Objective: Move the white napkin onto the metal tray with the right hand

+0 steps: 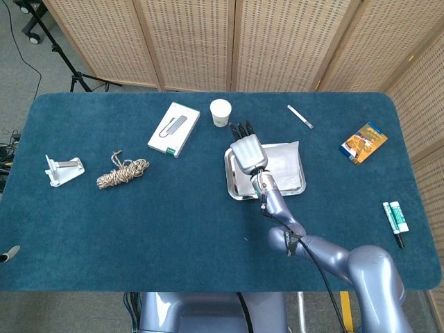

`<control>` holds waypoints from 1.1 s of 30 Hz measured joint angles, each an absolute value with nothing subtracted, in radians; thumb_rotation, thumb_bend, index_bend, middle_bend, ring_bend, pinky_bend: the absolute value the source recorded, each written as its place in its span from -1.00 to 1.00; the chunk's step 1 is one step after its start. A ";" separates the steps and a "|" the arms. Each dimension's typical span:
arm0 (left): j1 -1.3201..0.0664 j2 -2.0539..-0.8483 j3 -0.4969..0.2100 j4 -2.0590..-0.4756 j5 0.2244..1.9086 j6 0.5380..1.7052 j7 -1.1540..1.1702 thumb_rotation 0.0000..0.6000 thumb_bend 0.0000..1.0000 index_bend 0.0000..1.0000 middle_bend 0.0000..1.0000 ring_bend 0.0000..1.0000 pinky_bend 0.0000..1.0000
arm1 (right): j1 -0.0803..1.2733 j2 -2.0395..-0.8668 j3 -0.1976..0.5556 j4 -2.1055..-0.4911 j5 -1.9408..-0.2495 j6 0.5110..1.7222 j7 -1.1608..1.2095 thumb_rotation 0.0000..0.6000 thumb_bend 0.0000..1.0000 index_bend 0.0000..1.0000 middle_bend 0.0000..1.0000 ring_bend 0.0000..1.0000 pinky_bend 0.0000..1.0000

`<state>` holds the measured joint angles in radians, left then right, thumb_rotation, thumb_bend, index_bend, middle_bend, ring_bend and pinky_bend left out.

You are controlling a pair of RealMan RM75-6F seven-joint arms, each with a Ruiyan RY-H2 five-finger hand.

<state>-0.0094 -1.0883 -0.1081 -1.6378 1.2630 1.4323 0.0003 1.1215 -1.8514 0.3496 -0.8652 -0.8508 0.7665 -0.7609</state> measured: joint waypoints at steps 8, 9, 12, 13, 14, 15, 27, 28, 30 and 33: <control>-0.017 -1.091 -0.117 -1.626 1.231 1.413 0.001 1.00 -1.00 -1.00 -1.00 -1.00 -1.00 | 1.157 -1.968 0.330 -0.604 -0.874 0.670 -0.645 1.00 0.11 0.30 -1.00 -1.00 -0.95; -0.018 -1.091 -0.118 -1.626 1.229 1.412 0.002 1.00 -1.00 -1.00 -1.00 -1.00 -1.00 | 1.160 -1.983 0.328 -0.576 -0.882 0.659 -0.621 1.00 0.10 0.30 -1.00 -1.00 -0.95; -0.019 -1.092 -0.119 -1.624 1.225 1.409 0.003 1.00 -1.00 -1.00 -1.00 -1.00 -1.00 | 1.169 -2.016 0.324 -0.519 -0.908 0.640 -0.566 1.00 0.07 0.18 -1.00 -1.00 -0.95; -0.020 -1.092 -0.119 -1.624 1.224 1.408 0.004 1.00 -1.00 -1.00 -1.00 -1.00 -1.00 | 1.172 -2.025 0.323 -0.504 -0.917 0.638 -0.551 1.00 0.06 0.09 -1.00 -1.00 -0.95; -0.020 -1.093 -0.119 -1.623 1.222 1.407 0.004 1.00 -1.00 -1.00 -1.00 -1.00 -1.00 | 1.174 -2.033 0.321 -0.490 -0.926 0.637 -0.538 1.00 0.01 -0.07 -1.00 -1.00 -0.95; -0.021 -1.093 -0.119 -1.623 1.220 1.405 0.004 1.00 -1.00 -1.00 -1.00 -1.00 -1.00 | 1.177 -2.042 0.321 -0.469 -0.935 0.636 -0.526 1.00 -0.02 -0.19 -1.00 -1.00 -0.95; -0.021 -1.093 -0.116 -1.621 1.223 1.406 -0.002 1.00 -1.00 -1.00 -1.00 -1.00 -1.00 | 1.194 -2.075 0.384 -0.404 -0.932 0.662 -0.487 1.00 -0.27 -0.74 -1.00 -1.00 -0.95; -0.021 -1.093 -0.116 -1.621 1.223 1.407 -0.002 1.00 -1.00 -1.00 -1.00 -1.00 -1.00 | 1.192 -2.071 0.386 -0.412 -0.933 0.664 -0.484 1.00 -0.27 -0.74 -1.00 -1.00 -0.95; -0.020 -1.092 -0.113 -1.622 1.227 1.407 -0.003 1.00 -1.00 -1.00 -1.00 -1.00 -1.00 | 1.186 -2.058 0.391 -0.442 -0.935 0.671 -0.472 1.00 -0.23 -0.74 -1.00 -1.00 -0.95; -0.021 -1.092 -0.110 -1.623 1.232 1.404 -0.004 1.00 -1.00 -1.00 -1.00 -1.00 -1.00 | 1.168 -2.025 0.401 -0.522 -0.935 0.678 -0.444 1.00 -0.08 -0.74 -1.00 -1.00 -0.95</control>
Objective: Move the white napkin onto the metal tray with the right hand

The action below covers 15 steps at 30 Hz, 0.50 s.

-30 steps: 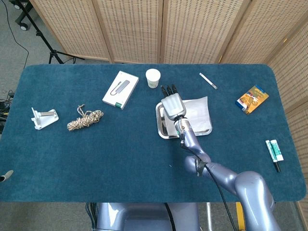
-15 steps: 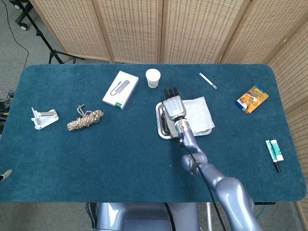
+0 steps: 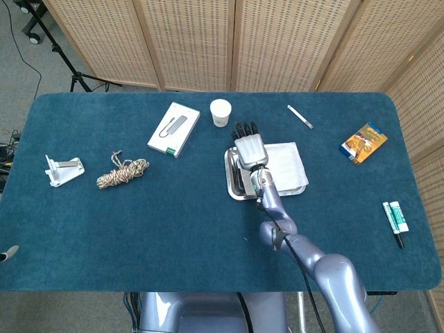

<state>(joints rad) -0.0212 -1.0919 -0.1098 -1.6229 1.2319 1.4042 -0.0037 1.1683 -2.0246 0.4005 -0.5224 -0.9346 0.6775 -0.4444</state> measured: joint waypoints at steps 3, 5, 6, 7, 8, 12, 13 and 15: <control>-0.022 -1.092 -0.107 -1.624 1.237 1.403 -0.005 1.00 -1.00 -1.00 -1.00 -1.00 -1.00 | 1.139 -1.968 0.408 -0.652 -0.928 0.684 -0.426 1.00 0.14 -0.69 -0.95 -1.00 -0.95; -0.021 -1.091 -0.104 -1.625 1.242 1.404 -0.005 1.00 -1.00 -1.00 -1.00 -1.00 -1.00 | 1.118 -1.925 0.410 -0.748 -0.920 0.689 -0.423 1.00 0.39 -0.66 -0.91 -1.00 -0.95; -0.021 -1.091 -0.102 -1.626 1.246 1.405 -0.005 1.00 -1.00 -1.00 -1.00 -1.00 -1.00 | 1.103 -1.892 0.409 -0.819 -0.915 0.695 -0.425 1.00 0.51 -0.64 -0.90 -1.00 -0.95; -0.021 -1.091 -0.101 -1.627 1.249 1.406 -0.005 1.00 -1.00 -1.00 -1.00 -1.00 -1.00 | 1.091 -1.866 0.408 -0.873 -0.910 0.700 -0.428 1.00 0.69 -0.63 -0.87 -1.00 -0.95; -0.020 -1.091 -0.099 -1.628 1.252 1.408 -0.005 1.00 -1.00 -1.00 -1.00 -1.00 -1.00 | 1.080 -1.839 0.407 -0.928 -0.905 0.706 -0.432 1.00 0.85 -0.60 -0.83 -1.00 -0.95; -0.016 -1.090 -0.091 -1.634 1.272 1.417 -0.006 1.00 -1.00 -1.00 -1.00 -1.00 -1.00 | 1.021 -1.700 0.388 -1.162 -0.877 0.744 -0.465 1.00 1.00 -0.48 -0.70 -0.96 -0.95; -0.016 -1.090 -0.089 -1.635 1.275 1.419 -0.007 1.00 -1.00 -1.00 -1.00 -1.00 -1.00 | 1.007 -1.668 0.380 -1.204 -0.870 0.755 -0.476 1.00 1.00 -0.46 -0.68 -0.94 -0.95; -0.013 -1.089 -0.085 -1.637 1.283 1.424 -0.008 1.00 -1.00 -1.00 -1.00 -1.00 -1.00 | 0.975 -1.600 0.354 -1.282 -0.855 0.781 -0.503 1.00 1.00 -0.40 -0.63 -0.88 -0.95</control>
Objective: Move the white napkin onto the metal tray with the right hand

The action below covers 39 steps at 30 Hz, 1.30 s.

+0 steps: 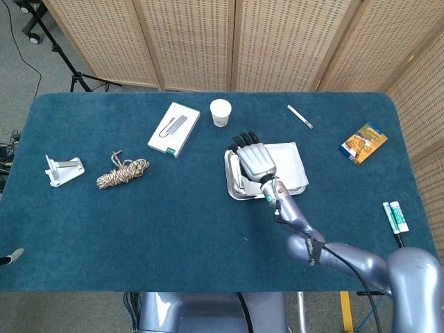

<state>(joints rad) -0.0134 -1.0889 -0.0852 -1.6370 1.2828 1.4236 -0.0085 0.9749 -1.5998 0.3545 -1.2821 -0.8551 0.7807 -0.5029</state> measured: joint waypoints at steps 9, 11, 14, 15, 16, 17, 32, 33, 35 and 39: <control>-0.003 -1.089 -0.073 -1.645 1.313 1.449 -0.006 1.00 -1.00 -1.00 -1.00 -1.00 -1.00 | 0.890 -1.475 0.209 -1.361 -0.841 0.842 -0.582 1.00 1.00 -0.28 -0.50 -0.77 -0.88; -0.003 -1.091 -0.071 -1.645 1.315 1.450 -0.001 1.00 -1.00 -1.00 -1.00 -1.00 -1.00 | 0.877 -1.463 0.186 -1.363 -0.853 0.847 -0.586 1.00 1.00 -0.28 -0.49 -0.77 -0.86; -0.003 -1.094 -0.069 -1.647 1.319 1.452 0.006 1.00 -1.00 -1.00 -1.00 -1.00 -1.00 | 0.857 -1.452 0.152 -1.355 -0.874 0.854 -0.587 1.00 1.00 -0.28 -0.49 -0.77 -0.85; -0.003 -1.096 -0.068 -1.647 1.320 1.453 0.008 1.00 -1.00 -1.00 -1.00 -1.00 -1.00 | 0.849 -1.449 0.142 -1.348 -0.879 0.854 -0.584 1.00 1.00 -0.28 -0.49 -0.77 -0.85; -0.003 -1.096 -0.068 -1.648 1.321 1.454 0.010 1.00 -1.00 -1.00 -1.00 -1.00 -1.00 | 0.843 -1.447 0.135 -1.344 -0.882 0.855 -0.581 1.00 1.00 -0.29 -0.49 -0.77 -0.85; -0.003 -1.097 -0.068 -1.648 1.320 1.454 0.012 1.00 -1.00 -1.00 -1.00 -1.00 -1.00 | 0.838 -1.445 0.130 -1.339 -0.884 0.855 -0.577 1.00 1.00 -0.31 -0.49 -0.77 -0.85; -0.006 -1.102 -0.064 -1.650 1.325 1.451 0.020 1.00 -1.00 -1.00 -1.00 -1.00 -1.00 | 0.805 -1.457 0.095 -1.316 -0.908 0.855 -0.546 1.00 1.00 -0.36 -0.52 -0.77 -0.85; -0.006 -1.102 -0.064 -1.650 1.326 1.451 0.020 1.00 -1.00 -1.00 -1.00 -1.00 -1.00 | 0.804 -1.462 0.093 -1.312 -0.909 0.854 -0.545 1.00 1.00 -0.36 -0.52 -0.77 -0.85; -0.006 -1.102 -0.064 -1.650 1.327 1.451 0.020 1.00 -1.00 -1.00 -1.00 -1.00 -1.00 | 0.802 -1.469 0.090 -1.306 -0.910 0.852 -0.545 1.00 1.00 -0.36 -0.52 -0.77 -0.85; -0.006 -1.102 -0.064 -1.650 1.326 1.451 0.019 1.00 -1.00 -1.00 -1.00 -1.00 -1.00 | 0.799 -1.492 0.081 -1.286 -0.917 0.849 -0.546 1.00 1.00 -0.36 -0.52 -0.77 -0.85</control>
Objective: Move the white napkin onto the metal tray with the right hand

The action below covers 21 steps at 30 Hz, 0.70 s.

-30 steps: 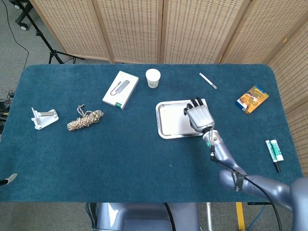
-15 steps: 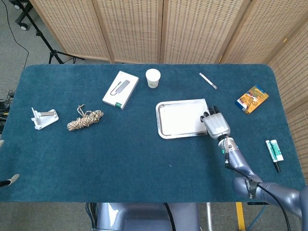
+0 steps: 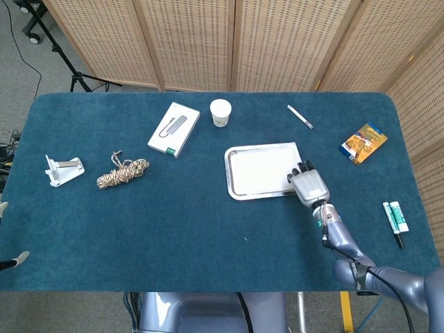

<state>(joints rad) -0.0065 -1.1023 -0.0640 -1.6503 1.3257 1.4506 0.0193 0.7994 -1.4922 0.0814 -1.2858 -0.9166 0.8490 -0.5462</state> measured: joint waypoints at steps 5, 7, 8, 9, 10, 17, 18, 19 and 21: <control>-0.007 -1.102 -0.064 -1.650 1.325 1.450 0.019 1.00 -1.00 -1.00 -1.00 -1.00 -1.00 | 0.795 -1.510 0.076 -1.272 -0.919 0.844 -0.546 1.00 1.00 -0.36 -0.52 -0.77 -0.85; -0.007 -1.103 -0.065 -1.651 1.325 1.451 0.019 1.00 -1.00 -1.00 -1.00 -1.00 -1.00 | 0.794 -1.516 0.075 -1.268 -0.919 0.843 -0.546 1.00 1.00 -0.36 -0.52 -0.77 -0.85; -0.007 -1.102 -0.065 -1.650 1.325 1.452 0.018 1.00 -1.00 -1.00 -1.00 -1.00 -1.00 | 0.793 -1.520 0.074 -1.267 -0.919 0.843 -0.547 1.00 1.00 -0.36 -0.52 -0.77 -0.85; -0.006 -1.102 -0.065 -1.650 1.325 1.452 0.018 1.00 -1.00 -1.00 -1.00 -1.00 -1.00 | 0.792 -1.525 0.074 -1.265 -0.919 0.844 -0.549 1.00 1.00 -0.36 -0.52 -0.77 -0.85; -0.006 -1.102 -0.065 -1.650 1.325 1.452 0.018 1.00 -1.00 -1.00 -1.00 -1.00 -1.00 | 0.791 -1.529 0.073 -1.264 -0.919 0.846 -0.551 1.00 1.00 -0.36 -0.52 -0.77 -0.85; -0.006 -1.100 -0.065 -1.650 1.326 1.452 0.013 1.00 -1.00 -1.00 -1.00 -1.00 -1.00 | 0.786 -1.554 0.077 -1.268 -0.909 0.867 -0.573 1.00 1.00 -0.36 -0.52 -0.77 -0.85; -0.006 -1.100 -0.065 -1.650 1.326 1.452 0.012 1.00 -1.00 -1.00 -1.00 -1.00 -1.00 | 0.786 -1.557 0.079 -1.270 -0.905 0.870 -0.578 1.00 1.00 -0.36 -0.52 -0.77 -0.85; -0.006 -1.100 -0.065 -1.650 1.327 1.452 0.012 1.00 -1.00 -1.00 -1.00 -1.00 -1.00 | 0.785 -1.560 0.080 -1.271 -0.903 0.874 -0.581 1.00 1.00 -0.36 -0.52 -0.77 -0.85; -0.006 -1.099 -0.064 -1.651 1.327 1.452 0.009 1.00 -1.00 -1.00 -1.00 -1.00 -1.00 | 0.784 -1.568 0.084 -1.274 -0.897 0.882 -0.587 1.00 1.00 -0.36 -0.52 -0.77 -0.85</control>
<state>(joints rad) -0.0056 -1.0992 -0.0642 -1.6510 1.3274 1.4524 0.0095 0.7841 -1.5680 0.0837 -1.2736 -0.8967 0.8817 -0.5873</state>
